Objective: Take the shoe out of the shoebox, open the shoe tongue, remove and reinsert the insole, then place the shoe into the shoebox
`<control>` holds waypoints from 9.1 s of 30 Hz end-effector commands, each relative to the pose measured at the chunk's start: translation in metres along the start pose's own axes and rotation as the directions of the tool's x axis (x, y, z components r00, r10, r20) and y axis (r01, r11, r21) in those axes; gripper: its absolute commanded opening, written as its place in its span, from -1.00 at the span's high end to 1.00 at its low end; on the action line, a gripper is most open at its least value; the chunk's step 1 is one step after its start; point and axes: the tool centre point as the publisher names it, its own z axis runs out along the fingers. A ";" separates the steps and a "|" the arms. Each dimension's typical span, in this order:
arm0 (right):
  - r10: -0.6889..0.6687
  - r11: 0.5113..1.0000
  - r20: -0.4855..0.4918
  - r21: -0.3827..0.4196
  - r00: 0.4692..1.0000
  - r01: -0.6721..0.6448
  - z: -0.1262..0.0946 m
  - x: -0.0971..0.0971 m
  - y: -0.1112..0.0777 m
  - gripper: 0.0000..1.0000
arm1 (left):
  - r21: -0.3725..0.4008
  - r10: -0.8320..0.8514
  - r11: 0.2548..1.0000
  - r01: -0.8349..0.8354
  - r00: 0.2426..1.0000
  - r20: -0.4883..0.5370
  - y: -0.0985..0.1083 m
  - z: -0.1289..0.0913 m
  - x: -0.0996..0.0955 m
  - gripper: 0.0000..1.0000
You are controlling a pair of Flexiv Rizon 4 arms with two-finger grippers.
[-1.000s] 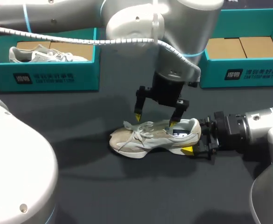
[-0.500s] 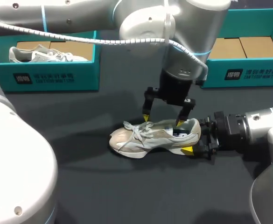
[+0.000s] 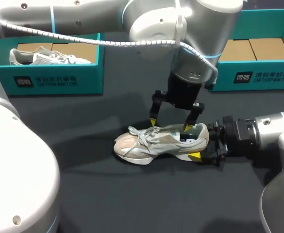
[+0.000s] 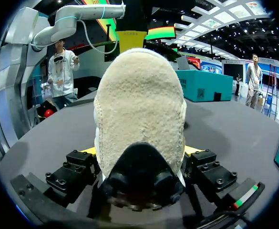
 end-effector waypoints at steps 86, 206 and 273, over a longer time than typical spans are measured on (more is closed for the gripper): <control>0.001 1.000 0.000 0.005 1.000 -0.001 0.000 0.001 0.001 1.00 | -0.084 -0.019 0.996 0.031 0.990 0.143 0.014 0.013 -0.018 1.00; 0.001 1.000 0.000 0.005 1.000 -0.001 0.000 0.001 0.001 1.00 | 0.320 0.832 0.547 -0.773 0.543 -0.109 0.037 -0.112 -0.017 1.00; 0.001 1.000 0.000 0.005 1.000 -0.001 0.000 0.001 0.001 1.00 | 0.375 0.985 0.104 -0.921 0.147 0.088 0.011 -0.021 0.019 1.00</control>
